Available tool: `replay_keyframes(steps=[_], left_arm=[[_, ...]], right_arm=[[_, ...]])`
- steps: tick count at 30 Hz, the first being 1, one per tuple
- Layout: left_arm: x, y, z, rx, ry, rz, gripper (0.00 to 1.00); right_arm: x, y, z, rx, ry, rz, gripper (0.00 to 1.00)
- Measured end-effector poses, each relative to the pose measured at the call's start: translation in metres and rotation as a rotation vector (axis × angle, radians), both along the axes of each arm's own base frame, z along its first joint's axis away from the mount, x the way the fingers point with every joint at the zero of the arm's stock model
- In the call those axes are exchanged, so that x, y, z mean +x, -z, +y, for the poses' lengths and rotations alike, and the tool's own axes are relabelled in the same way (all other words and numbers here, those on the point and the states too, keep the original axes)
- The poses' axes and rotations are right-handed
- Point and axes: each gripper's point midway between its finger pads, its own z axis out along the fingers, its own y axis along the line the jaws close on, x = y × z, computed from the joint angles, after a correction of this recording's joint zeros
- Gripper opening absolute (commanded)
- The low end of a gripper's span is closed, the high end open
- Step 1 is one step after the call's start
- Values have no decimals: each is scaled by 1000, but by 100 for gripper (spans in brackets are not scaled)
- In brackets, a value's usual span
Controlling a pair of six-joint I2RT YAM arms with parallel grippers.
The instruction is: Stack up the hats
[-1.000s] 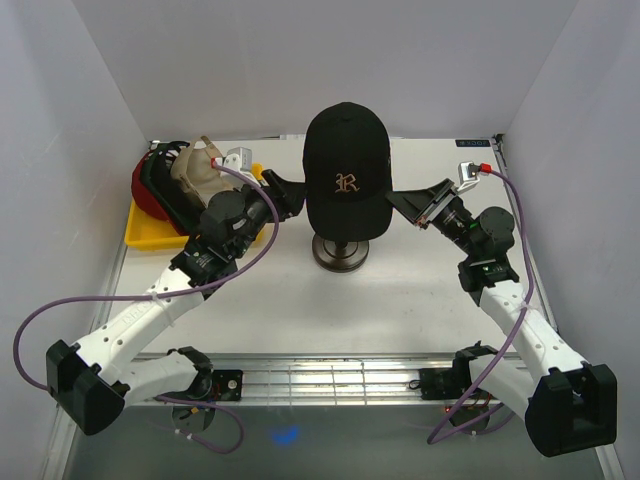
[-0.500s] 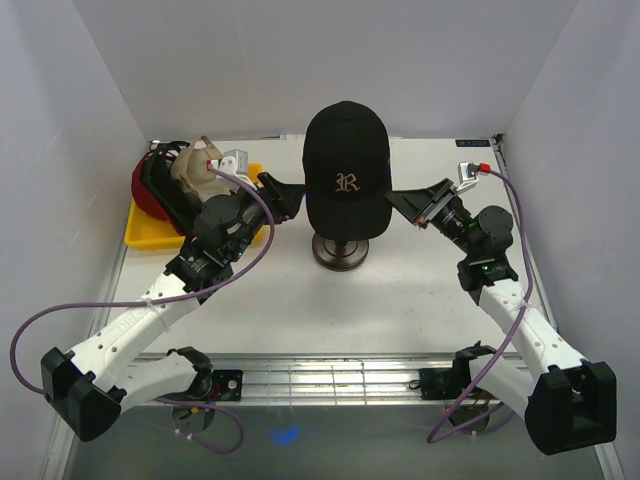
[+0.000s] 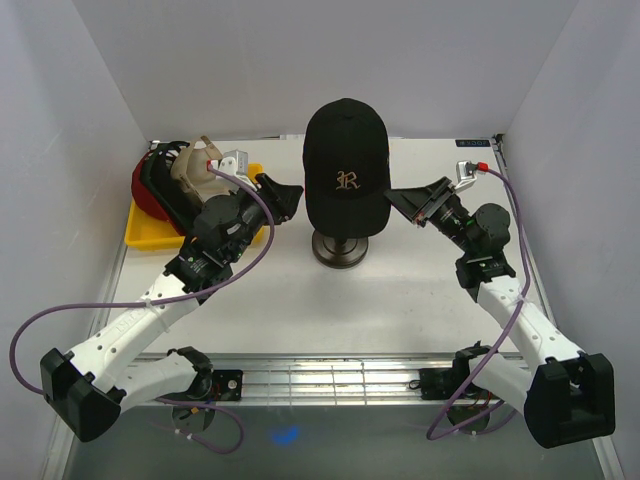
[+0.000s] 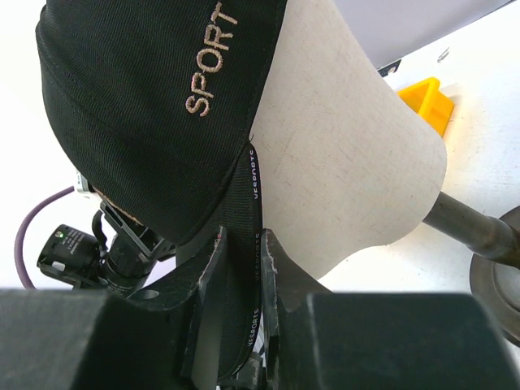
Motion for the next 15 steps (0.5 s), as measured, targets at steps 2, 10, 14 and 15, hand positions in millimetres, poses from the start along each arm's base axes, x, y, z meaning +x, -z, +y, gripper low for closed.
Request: replay_keyframes(steps=[2, 10, 14, 15], left_arm=[[1, 1, 1, 5, -6, 2, 53], [2, 6, 5, 25, -24, 15, 54], [2, 12, 7, 43, -37, 29, 59], [2, 13, 8, 49, -41, 32, 60]], right_arm=[[1, 0, 0, 0, 0, 0, 15], [1, 1, 0, -3, 2, 1, 26], [7, 4, -3, -19, 19, 15, 32], [10, 7, -6, -30, 30, 27, 32]])
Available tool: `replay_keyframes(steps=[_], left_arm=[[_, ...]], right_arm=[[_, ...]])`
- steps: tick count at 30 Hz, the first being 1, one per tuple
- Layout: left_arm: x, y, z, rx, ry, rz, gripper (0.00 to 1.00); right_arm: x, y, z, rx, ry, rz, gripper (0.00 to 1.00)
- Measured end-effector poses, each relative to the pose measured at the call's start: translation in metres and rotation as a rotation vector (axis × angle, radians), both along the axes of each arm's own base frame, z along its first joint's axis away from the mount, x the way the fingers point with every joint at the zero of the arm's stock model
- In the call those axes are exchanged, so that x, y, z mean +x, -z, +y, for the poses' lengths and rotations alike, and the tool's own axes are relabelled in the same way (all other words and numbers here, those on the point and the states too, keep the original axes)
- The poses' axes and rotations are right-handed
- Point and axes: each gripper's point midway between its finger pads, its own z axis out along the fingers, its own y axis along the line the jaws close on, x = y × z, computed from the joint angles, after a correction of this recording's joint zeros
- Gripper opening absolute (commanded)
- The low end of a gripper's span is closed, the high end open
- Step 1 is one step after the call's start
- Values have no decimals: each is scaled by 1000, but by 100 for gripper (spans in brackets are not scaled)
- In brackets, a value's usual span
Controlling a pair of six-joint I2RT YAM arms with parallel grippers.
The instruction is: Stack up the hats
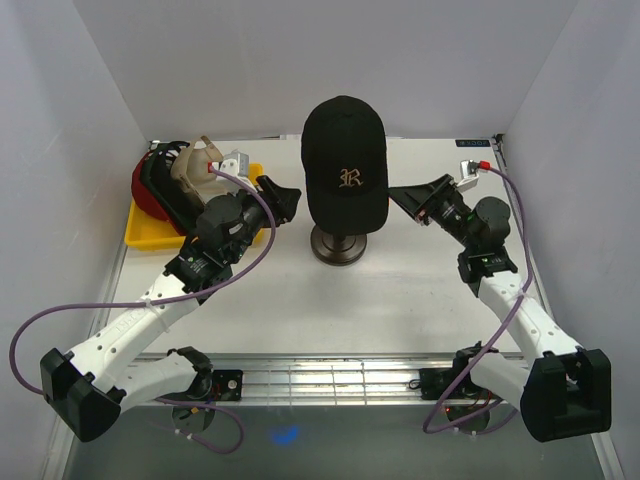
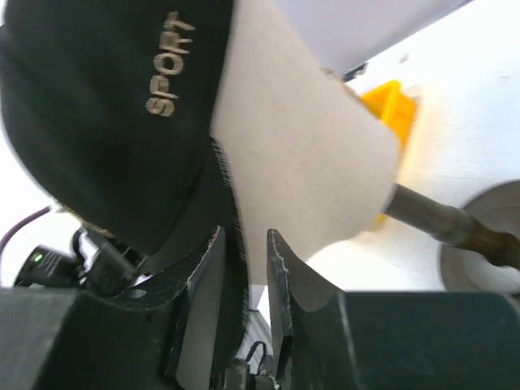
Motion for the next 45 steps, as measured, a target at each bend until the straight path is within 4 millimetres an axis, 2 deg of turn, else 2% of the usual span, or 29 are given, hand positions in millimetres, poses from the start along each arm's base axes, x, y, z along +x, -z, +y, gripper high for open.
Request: replay_keyframes(steps=[3, 5, 8, 10, 12, 18, 21, 24, 28, 31, 33, 37, 40, 42, 45], left_arm=[[0, 3, 2, 12, -7, 9, 61], [1, 5, 4, 20, -14, 13, 61], [2, 7, 6, 27, -22, 16, 62], [2, 7, 8, 31, -28, 18, 63], [3, 7, 11, 34, -36, 18, 63], [6, 3, 21, 40, -62, 14, 65], [10, 3, 34, 50, -112, 27, 67], [19, 4, 61, 71, -222, 54, 69], [46, 7, 118, 94, -439, 115, 69], [70, 24, 159, 133, -587, 199, 69], [87, 41, 174, 174, -652, 261, 69], [110, 86, 193, 269, -725, 392, 68], [118, 111, 203, 331, -757, 465, 68], [123, 121, 209, 365, -777, 498, 68], [127, 126, 217, 395, -804, 517, 68]], right_arm=[[14, 15, -9, -34, 43, 49, 32], [23, 42, -13, -70, 64, 140, 32], [26, 78, -15, -118, 68, 267, 35], [24, 88, -17, -139, 76, 302, 38], [21, 89, -19, -158, 88, 305, 40], [17, 68, -25, -181, 116, 244, 47], [16, 63, -31, -186, 131, 225, 48], [14, 62, -39, -199, 153, 220, 49], [7, 53, -50, -228, 179, 189, 53], [4, 33, -54, -263, 186, 141, 53], [4, 14, -54, -285, 188, 91, 53], [-1, -19, -56, -325, 191, 1, 54], [-4, -31, -57, -351, 189, -37, 54], [-5, -33, -57, -366, 186, -47, 54], [-7, -32, -57, -386, 178, -48, 55]])
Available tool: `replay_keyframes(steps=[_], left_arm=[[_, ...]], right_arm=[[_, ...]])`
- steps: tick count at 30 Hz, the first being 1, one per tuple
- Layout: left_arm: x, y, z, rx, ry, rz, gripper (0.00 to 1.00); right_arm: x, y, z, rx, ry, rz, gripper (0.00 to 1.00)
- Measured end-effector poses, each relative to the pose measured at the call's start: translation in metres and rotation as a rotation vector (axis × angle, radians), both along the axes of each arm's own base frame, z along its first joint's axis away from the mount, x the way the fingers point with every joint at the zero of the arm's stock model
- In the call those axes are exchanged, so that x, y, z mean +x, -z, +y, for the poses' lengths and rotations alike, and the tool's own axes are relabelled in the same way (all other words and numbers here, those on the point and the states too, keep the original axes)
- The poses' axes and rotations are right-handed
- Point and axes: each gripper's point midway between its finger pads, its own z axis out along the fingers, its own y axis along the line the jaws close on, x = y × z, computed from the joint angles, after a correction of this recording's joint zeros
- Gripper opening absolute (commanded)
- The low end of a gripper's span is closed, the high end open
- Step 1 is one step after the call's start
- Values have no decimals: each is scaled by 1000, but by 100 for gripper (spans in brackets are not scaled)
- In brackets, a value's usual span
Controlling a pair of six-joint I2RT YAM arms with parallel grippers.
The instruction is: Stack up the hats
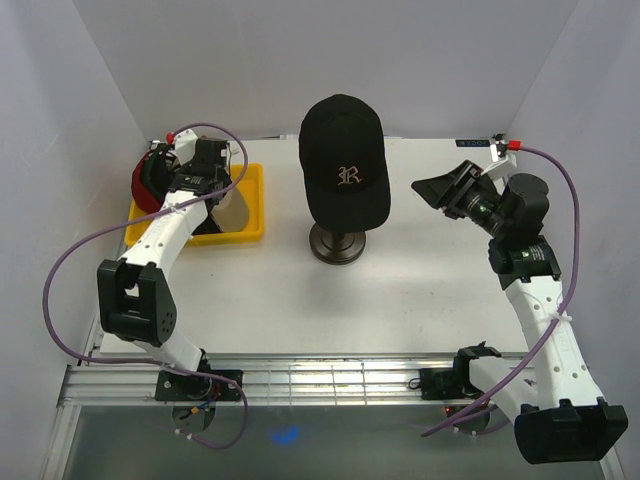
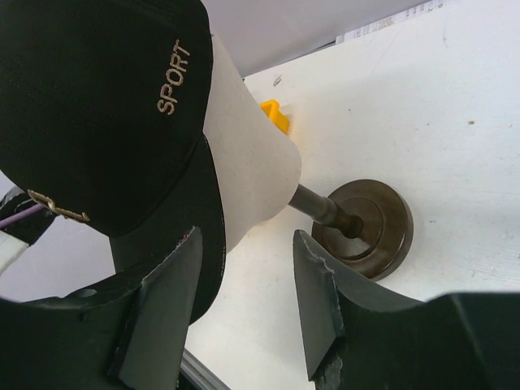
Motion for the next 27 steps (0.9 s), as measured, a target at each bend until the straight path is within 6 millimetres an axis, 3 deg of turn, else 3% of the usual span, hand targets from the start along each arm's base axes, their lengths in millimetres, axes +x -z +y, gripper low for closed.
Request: replay_keyframes(steps=[8, 15, 18, 22, 25, 27], left_arm=[[5, 9, 10, 49, -38, 28, 68], [11, 46, 14, 69, -51, 109, 68], [12, 58, 18, 72, -59, 135, 62], [13, 63, 22, 71, -64, 140, 51], [15, 64, 25, 70, -61, 134, 35], [16, 66, 24, 63, -55, 132, 16]], right_arm=[[1, -1, 1, -32, -20, 4, 55], [1, 2, 2, -47, -29, 11, 55], [2, 2, 2, -55, -31, 10, 55], [4, -3, 2, -60, -38, 0, 55], [5, -7, 2, -66, -40, -5, 56], [5, -9, 2, -73, -43, -8, 56]])
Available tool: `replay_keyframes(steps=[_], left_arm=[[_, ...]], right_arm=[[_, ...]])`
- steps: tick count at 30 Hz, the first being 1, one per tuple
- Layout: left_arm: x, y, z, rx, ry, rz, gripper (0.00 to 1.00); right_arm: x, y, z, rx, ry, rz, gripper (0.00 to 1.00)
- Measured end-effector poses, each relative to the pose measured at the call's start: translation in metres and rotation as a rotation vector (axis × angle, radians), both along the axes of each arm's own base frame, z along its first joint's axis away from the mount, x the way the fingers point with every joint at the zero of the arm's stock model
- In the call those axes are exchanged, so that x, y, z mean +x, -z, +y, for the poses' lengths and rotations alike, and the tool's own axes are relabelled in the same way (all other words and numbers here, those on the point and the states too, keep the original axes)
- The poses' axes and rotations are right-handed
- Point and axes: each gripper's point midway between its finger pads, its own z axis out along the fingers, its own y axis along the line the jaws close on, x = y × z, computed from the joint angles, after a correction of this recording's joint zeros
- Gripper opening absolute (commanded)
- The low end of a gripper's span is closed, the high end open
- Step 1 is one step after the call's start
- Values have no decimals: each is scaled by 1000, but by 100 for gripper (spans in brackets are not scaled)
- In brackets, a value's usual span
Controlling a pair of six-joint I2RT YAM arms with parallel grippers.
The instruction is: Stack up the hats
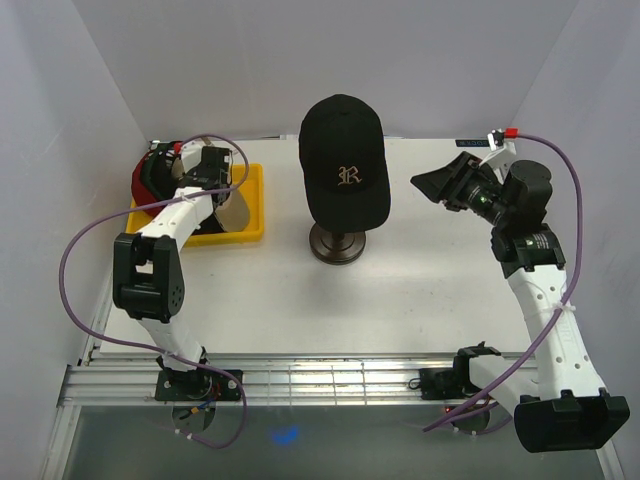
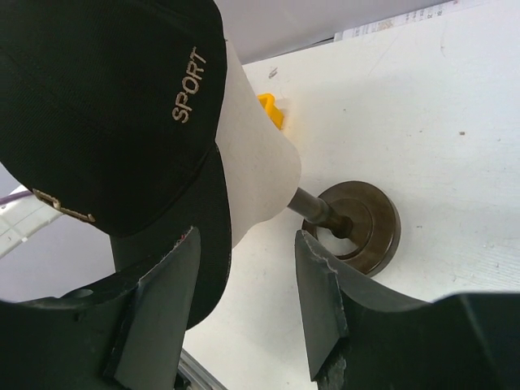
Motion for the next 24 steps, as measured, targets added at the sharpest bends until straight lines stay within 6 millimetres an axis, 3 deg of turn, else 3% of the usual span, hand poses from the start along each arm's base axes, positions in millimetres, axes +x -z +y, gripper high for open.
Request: replay_keyframes(steps=[2, 7, 10, 15, 19, 24], left_arm=[[2, 1, -2, -11, 11, -3, 0], [7, -3, -7, -21, 48, -13, 0], [12, -15, -10, -21, 73, -14, 0], [26, -63, -13, -8, 110, -64, 0], [34, -109, -16, -8, 140, -139, 0], [28, -158, -18, -8, 170, -215, 0]], right_arm=[[-1, -3, 0, -6, -3, -9, 57], [-3, -23, -1, -32, -10, -65, 57], [-3, -42, 0, -52, -20, -120, 57], [-3, -69, 14, -89, -70, -192, 57], [-5, -93, 48, -141, -138, -249, 57], [-21, -112, 86, -198, -195, -333, 58]])
